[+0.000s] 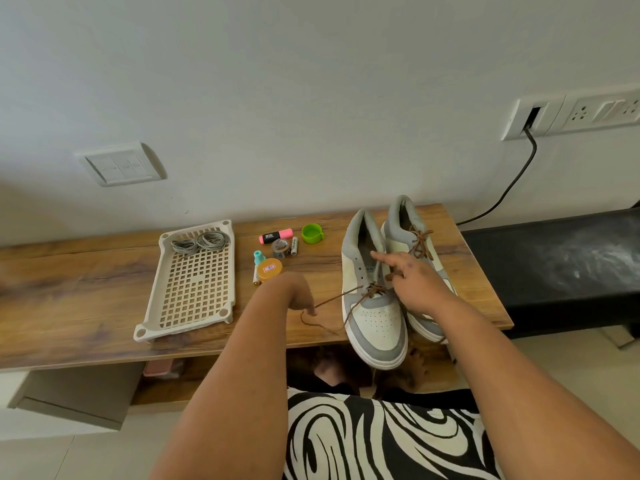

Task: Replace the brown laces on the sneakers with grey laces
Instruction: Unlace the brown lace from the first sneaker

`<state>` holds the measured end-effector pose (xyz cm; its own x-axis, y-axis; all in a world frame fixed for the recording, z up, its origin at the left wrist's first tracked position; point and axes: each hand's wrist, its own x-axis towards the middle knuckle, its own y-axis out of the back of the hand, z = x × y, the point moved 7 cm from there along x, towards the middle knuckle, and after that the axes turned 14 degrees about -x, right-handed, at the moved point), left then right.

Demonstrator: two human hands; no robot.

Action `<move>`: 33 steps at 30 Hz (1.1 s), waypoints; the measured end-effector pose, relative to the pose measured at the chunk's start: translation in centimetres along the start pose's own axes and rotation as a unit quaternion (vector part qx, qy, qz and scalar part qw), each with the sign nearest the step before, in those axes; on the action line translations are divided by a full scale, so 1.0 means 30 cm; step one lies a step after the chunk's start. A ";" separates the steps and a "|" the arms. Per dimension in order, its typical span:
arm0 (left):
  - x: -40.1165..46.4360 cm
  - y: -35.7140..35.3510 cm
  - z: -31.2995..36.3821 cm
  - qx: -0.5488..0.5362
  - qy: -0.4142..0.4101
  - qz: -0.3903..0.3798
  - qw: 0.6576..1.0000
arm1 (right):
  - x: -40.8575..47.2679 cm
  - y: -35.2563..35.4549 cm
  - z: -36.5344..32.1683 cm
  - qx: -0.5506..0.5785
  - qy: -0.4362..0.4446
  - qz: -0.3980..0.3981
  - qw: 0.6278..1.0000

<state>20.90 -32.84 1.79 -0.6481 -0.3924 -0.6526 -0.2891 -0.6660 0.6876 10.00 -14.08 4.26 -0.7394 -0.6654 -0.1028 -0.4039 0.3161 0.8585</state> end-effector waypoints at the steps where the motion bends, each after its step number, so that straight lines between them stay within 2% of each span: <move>1: 0.001 -0.003 -0.003 -0.013 0.008 0.008 1.000 | 0.000 0.007 0.004 0.012 -0.006 0.007 1.000; 3: -0.003 -0.005 0.032 -0.048 -0.028 0.029 0.998 | 0.001 0.019 0.009 0.038 -0.015 0.017 0.999; 6: -0.025 0.001 0.143 -0.130 -0.152 0.078 0.977 | -0.001 0.020 0.011 0.046 -0.016 0.006 0.999; 8: -0.025 -0.013 0.193 -0.145 -0.188 0.082 0.968 | -0.011 0.019 0.012 0.041 -0.016 -0.009 0.999; 14: -0.002 -0.063 0.194 -0.189 -0.178 0.008 0.966 | -0.027 0.032 -0.003 -0.031 -0.007 -0.049 0.998; 17: -0.010 -0.029 0.158 -0.189 -0.164 0.008 0.968 | -0.031 0.021 -0.006 -0.035 -0.008 -0.067 0.997; 21: -0.004 0.021 0.059 -0.070 -0.057 0.049 0.995 | -0.033 0.019 0.006 -0.012 -0.024 -0.059 0.998; 24: -0.001 0.018 0.034 -0.060 0.004 0.070 0.996 | -0.032 0.024 -0.002 -0.009 -0.021 -0.056 0.998; 27: -0.018 0.017 0.108 -0.162 -0.047 0.079 0.982 | -0.041 0.041 -0.030 0.002 -0.016 -0.049 0.999; 29: -0.037 -0.032 0.161 -0.299 -0.047 0.004 0.953 | -0.053 0.048 -0.058 0.059 -0.013 -0.058 0.996; 31: -0.053 -0.084 0.188 -0.351 -0.028 -0.052 0.935 | -0.068 0.036 -0.088 0.161 -0.003 -0.112 0.981; 33: -0.052 -0.110 0.200 -0.350 -0.029 -0.067 0.934 | -0.082 0.020 -0.102 0.251 -0.012 -0.178 0.951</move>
<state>18.62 -26.22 2.44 -0.6827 -0.2546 -0.6849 0.1478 -0.9661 0.2119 13.23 -14.31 6.56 -0.5170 -0.7770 -0.3592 -0.8333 0.3608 0.4188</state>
